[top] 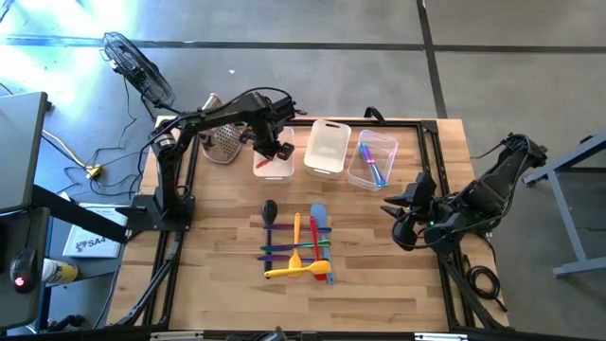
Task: Pick & Place Kitchen Items
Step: Put the orange spatula into the left white bin, then put the yellow spatula into the left white bin
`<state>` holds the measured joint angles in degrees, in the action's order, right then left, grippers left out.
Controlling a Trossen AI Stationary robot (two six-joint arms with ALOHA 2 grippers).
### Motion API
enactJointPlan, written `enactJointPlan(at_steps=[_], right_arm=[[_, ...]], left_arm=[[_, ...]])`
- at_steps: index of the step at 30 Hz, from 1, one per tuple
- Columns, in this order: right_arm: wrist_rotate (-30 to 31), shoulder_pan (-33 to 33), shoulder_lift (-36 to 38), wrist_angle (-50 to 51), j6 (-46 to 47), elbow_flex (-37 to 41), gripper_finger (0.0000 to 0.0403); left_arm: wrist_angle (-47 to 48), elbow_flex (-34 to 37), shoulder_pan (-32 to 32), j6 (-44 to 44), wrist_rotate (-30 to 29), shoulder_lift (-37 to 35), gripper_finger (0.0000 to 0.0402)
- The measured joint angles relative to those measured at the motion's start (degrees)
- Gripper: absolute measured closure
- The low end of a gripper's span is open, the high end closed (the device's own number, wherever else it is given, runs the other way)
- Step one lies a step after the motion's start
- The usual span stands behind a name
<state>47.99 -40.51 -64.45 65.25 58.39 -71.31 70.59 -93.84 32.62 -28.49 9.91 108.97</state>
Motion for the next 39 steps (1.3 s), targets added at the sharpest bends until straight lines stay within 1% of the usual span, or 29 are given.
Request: enactJointPlan(at_steps=[10, 14, 17, 22, 24, 28, 35, 37, 39], right_arm=[[0.0, 0.0, 0.0, 0.0, 0.1, 0.0, 0.0309], [-0.1, 0.0, 0.0, 0.0, 0.3, 0.0, 0.0309], [-0.1, 0.0, 0.0, 0.0, 0.3, 0.0, 0.0309], [-0.1, 0.0, 0.0, 0.0, 0.3, 0.0, 0.0309], [-0.1, 0.0, 0.0, 0.0, 0.3, 0.0, 0.0309], [-0.1, 0.0, 0.0, 0.0, 0.3, 0.0, 0.0309], [0.0, 0.0, 0.0, 0.0, 0.3, 0.0, 0.0309], [0.0, 0.0, 0.0, 0.0, 0.3, 0.0, 0.0309], [0.1, 0.0, 0.0, 0.0, 0.0, 0.0, 0.0309]], left_arm=[[0.1, 0.0, 0.0, 1.3, 0.0, 0.0, 0.0361], [1.2, -0.1, 0.0, 3.7, 2.8, 0.0, 0.0361], [3.6, -1.1, 0.0, 5.2, 4.6, 0.0, 0.0361], [3.0, -3.0, -0.9, 6.0, 4.7, 0.0, 0.0361], [2.7, -4.0, -1.4, 6.3, 4.7, -0.1, 0.0355], [2.6, -5.5, -2.1, 6.9, 4.6, -0.1, 0.0318], [2.9, -8.0, -2.7, 7.3, 5.6, -0.1, 0.0217], [4.0, -8.6, -3.0, 7.2, 8.1, -0.1, 0.0196], [5.1, -9.7, -3.1, 7.3, 13.4, -0.1, 0.0181]])
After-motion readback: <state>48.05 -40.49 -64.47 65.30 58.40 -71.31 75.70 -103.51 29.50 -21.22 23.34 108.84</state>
